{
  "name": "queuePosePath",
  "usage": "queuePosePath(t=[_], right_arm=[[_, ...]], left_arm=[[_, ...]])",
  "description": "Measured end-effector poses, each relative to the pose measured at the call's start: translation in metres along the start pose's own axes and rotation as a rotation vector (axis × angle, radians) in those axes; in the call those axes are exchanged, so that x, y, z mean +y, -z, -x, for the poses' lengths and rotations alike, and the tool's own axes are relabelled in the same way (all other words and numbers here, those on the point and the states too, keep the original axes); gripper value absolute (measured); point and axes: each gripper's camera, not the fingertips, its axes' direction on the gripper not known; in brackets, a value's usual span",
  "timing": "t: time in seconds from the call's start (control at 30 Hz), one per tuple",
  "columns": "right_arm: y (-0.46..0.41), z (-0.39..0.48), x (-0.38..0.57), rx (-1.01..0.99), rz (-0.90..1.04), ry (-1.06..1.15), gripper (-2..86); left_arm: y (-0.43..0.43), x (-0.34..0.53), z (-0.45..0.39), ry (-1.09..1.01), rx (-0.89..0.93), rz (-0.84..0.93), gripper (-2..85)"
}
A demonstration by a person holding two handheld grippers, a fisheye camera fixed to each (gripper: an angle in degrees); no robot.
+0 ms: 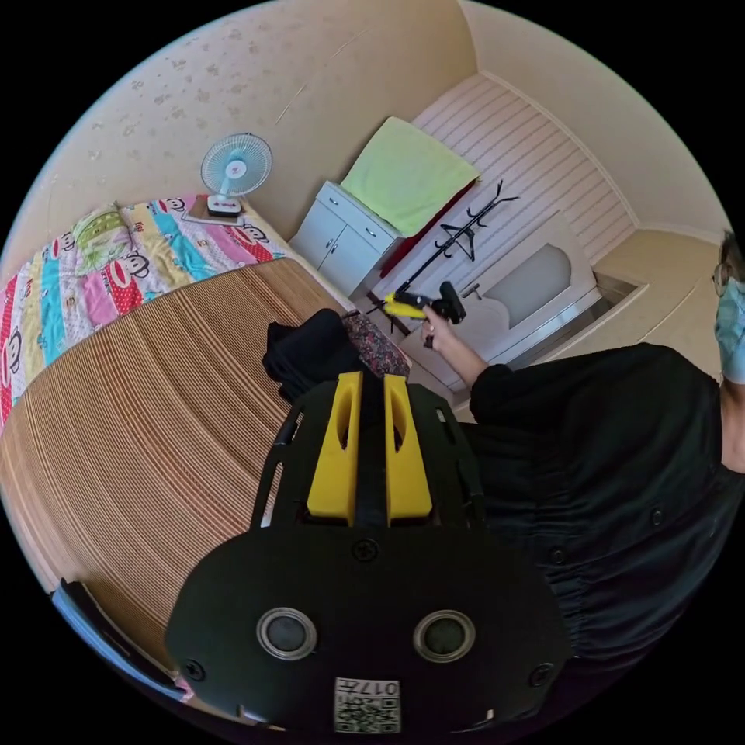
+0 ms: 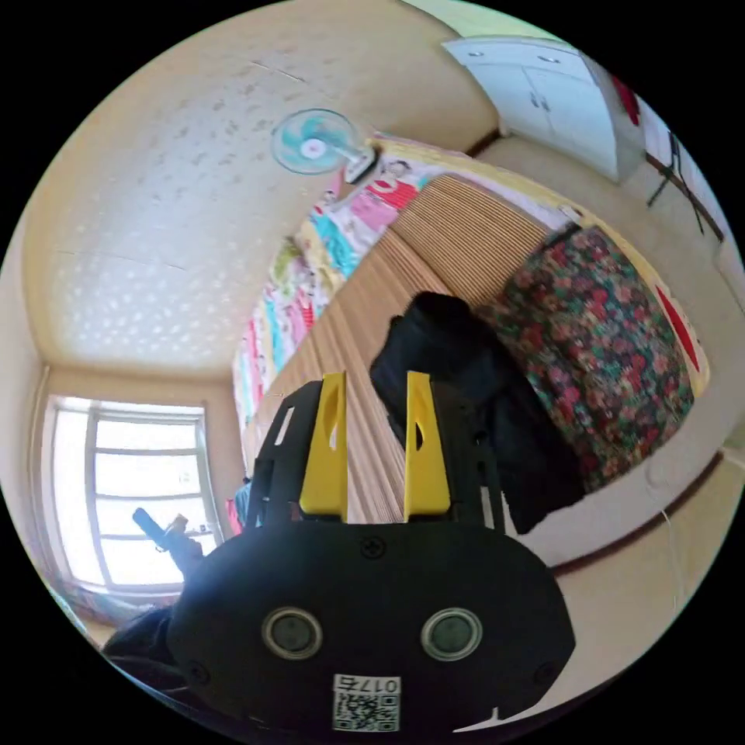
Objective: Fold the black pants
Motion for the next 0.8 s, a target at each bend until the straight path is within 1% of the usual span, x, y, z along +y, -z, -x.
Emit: queuePosePath(t=[0.07, 0.1, 0.17, 0.2, 0.27, 0.3, 0.4, 0.43, 0.5, 0.53, 0.57, 0.6, 0.67, 0.7, 0.77, 0.8], right_arm=[[-0.032, -0.064, 0.04, 0.144, 0.1, -0.165, 12.0], [-0.04, -0.081, 0.053, 0.176, 0.122, -0.206, 12.2], [-0.067, -0.138, 0.114, 0.264, 0.195, -0.338, 13.7], [-0.073, -0.15, 0.13, 0.26, 0.205, -0.372, 14.3], [-0.092, -0.183, 0.192, 0.135, 0.187, -0.463, 16.1], [-0.096, -0.188, 0.205, 0.101, 0.177, -0.479, 16.0], [-0.117, -0.209, 0.257, 0.015, 0.151, -0.553, 14.9], [-0.123, -0.213, 0.269, -0.037, 0.14, -0.57, 13.1], [-0.116, -0.205, 0.281, -0.054, 0.049, -0.529, 10.3], [-0.107, -0.191, 0.284, -0.035, 0.004, -0.451, 8.3], [-0.097, -0.176, 0.284, -0.068, -0.043, -0.349, 6.0], [-0.092, -0.17, 0.283, -0.109, -0.072, -0.304, 5.3], [-0.071, -0.151, 0.276, -0.367, -0.144, -0.19, 3.4], [-0.068, -0.146, 0.272, -0.447, -0.141, -0.149, 3.1], [-0.054, -0.107, 0.262, -0.693, -0.107, 0.074, 2.5], [-0.051, -0.092, 0.261, -0.745, -0.087, 0.142, 2.3]], left_arm=[[-0.008, 0.019, 0.001, 0.03, -0.033, 0.006, 5.3], [-0.014, 0.032, 0.002, 0.057, -0.057, 0.013, 5.3], [-0.023, 0.052, 0.006, 0.106, -0.084, 0.031, 5.3], [-0.029, 0.065, 0.007, 0.132, -0.11, 0.052, 5.3], [-0.038, 0.08, 0.007, 0.165, -0.153, 0.078, 5.3], [-0.043, 0.089, 0.007, 0.187, -0.162, 0.086, 5.4], [-0.055, 0.101, 0.013, 0.235, -0.124, 0.085, 5.5], [-0.06, 0.101, 0.014, 0.249, -0.108, 0.078, 5.6], [-0.066, 0.098, 0.012, 0.249, -0.093, 0.064, 5.6], [-0.07, 0.093, 0.008, 0.234, -0.091, 0.059, 5.7], [-0.073, 0.09, 0.005, 0.224, -0.092, 0.059, 5.7], [-0.078, 0.084, -0.002, 0.199, -0.099, 0.061, 5.8], [-0.088, 0.074, -0.015, 0.153, -0.11, 0.07, 5.8], [-0.096, 0.068, -0.024, 0.12, -0.112, 0.078, 5.9], [-0.108, 0.06, -0.039, 0.072, -0.102, 0.093, 6.2], [-0.116, 0.054, -0.049, 0.042, -0.098, 0.1, 6.6]])
